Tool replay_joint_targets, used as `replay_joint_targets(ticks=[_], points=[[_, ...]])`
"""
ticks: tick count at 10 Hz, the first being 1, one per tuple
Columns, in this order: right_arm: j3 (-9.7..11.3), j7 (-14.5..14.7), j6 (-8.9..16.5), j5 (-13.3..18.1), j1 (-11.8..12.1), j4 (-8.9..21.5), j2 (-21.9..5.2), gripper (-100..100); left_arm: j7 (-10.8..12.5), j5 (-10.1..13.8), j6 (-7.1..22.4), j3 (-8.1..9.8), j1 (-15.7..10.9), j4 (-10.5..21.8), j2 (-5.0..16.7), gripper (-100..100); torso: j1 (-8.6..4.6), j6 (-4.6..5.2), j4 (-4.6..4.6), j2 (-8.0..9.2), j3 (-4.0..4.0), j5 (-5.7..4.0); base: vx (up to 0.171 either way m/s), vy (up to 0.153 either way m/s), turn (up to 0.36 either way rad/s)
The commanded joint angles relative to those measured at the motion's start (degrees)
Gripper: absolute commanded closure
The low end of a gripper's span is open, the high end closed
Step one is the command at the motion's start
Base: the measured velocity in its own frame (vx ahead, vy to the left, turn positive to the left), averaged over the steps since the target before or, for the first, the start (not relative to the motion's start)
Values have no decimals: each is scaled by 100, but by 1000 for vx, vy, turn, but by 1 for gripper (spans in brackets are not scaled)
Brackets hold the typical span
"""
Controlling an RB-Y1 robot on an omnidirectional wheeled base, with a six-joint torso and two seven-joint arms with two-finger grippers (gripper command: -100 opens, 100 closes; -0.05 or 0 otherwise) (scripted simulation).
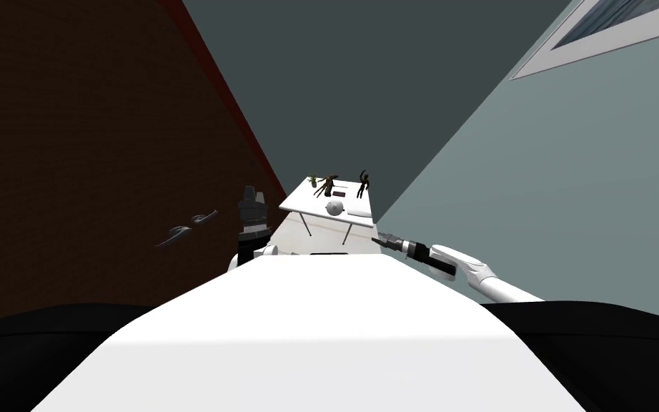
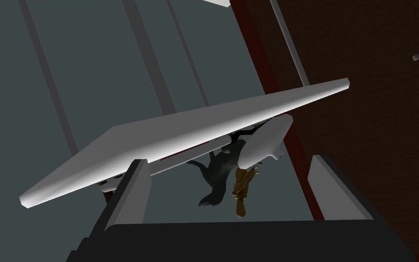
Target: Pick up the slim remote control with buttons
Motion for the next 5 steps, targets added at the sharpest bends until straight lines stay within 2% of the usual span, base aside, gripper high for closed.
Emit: replay_joint_targets(ticks=[1,5], points=[[63,13,-23,43,-56,102,-37,-100,0,0,0,0,0,0,0,0,0,0,0,0,0,0,28,0,81],[63,13,-23,43,-56,102,-37,-100,0,0,0,0,0,0,0,0,4,0,1,3,2,1,5,17,12]])
